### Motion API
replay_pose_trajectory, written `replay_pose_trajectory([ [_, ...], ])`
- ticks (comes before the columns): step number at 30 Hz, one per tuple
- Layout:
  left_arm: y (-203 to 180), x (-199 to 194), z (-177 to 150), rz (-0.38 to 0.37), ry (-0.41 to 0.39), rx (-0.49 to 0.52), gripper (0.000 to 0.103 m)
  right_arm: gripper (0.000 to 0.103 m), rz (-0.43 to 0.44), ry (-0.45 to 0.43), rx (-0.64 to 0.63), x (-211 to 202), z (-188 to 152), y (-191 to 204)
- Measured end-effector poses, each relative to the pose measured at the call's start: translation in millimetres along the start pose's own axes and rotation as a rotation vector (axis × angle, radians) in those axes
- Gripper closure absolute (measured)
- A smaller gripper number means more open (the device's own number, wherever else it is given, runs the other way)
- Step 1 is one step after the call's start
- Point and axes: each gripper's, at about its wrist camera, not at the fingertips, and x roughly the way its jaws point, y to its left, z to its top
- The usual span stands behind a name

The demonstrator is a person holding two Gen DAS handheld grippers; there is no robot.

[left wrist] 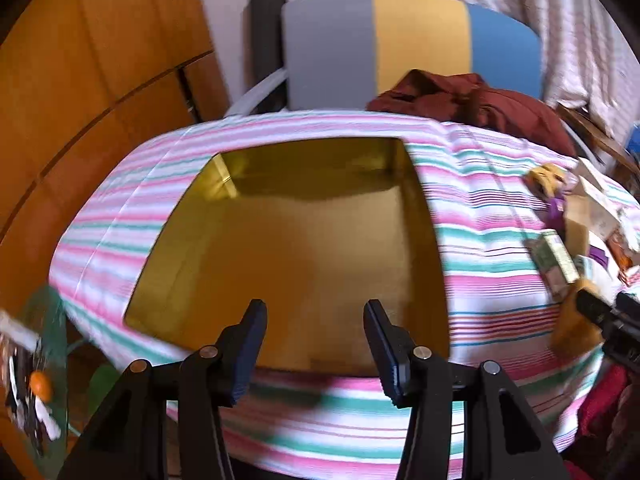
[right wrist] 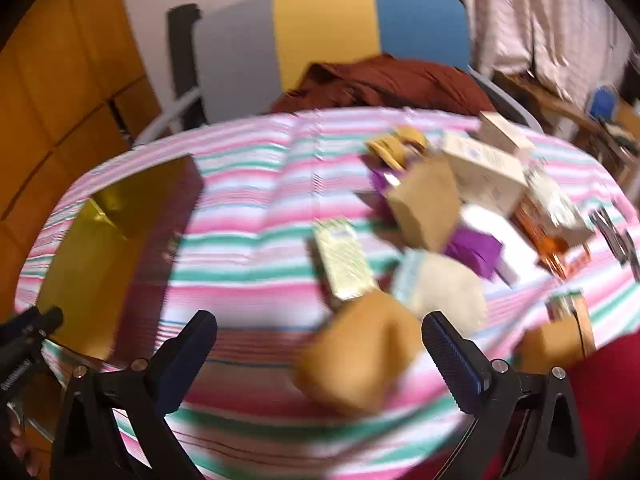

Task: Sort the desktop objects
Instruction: 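Move the left tool toward the pile while the right tool holds an orange sponge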

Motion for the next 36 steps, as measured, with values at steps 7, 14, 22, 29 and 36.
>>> replay_pose_trajectory([
  [7, -38.6, -2.5, 8.3, -0.059, 0.0, 0.062, 0.052, 0.0, 0.024, 0.084, 0.07, 19.6, -17.2, -21.5],
  [14, -64.7, 4.4, 13.4, -0.11, 0.025, 0.089, 0.052, 0.032, 0.101, 0.109, 0.119, 33.2, -19.3, -32.1],
  [22, -105.2, 17.7, 32.2, -0.186, 0.04, 0.153, 0.052, 0.05, 0.039, 0.049, 0.131, 16.8, -17.7, -43.0],
  [29, -154.1, 41.6, 53.0, -0.303, 0.126, 0.165, 0.052, 0.05, 0.027, 0.07, 0.136, 18.0, -21.4, -51.0],
  [36, -207.9, 67.4, 67.0, -0.333, 0.198, 0.161, 0.052, 0.05, 0.044, 0.07, 0.144, 17.9, -24.4, -54.7],
])
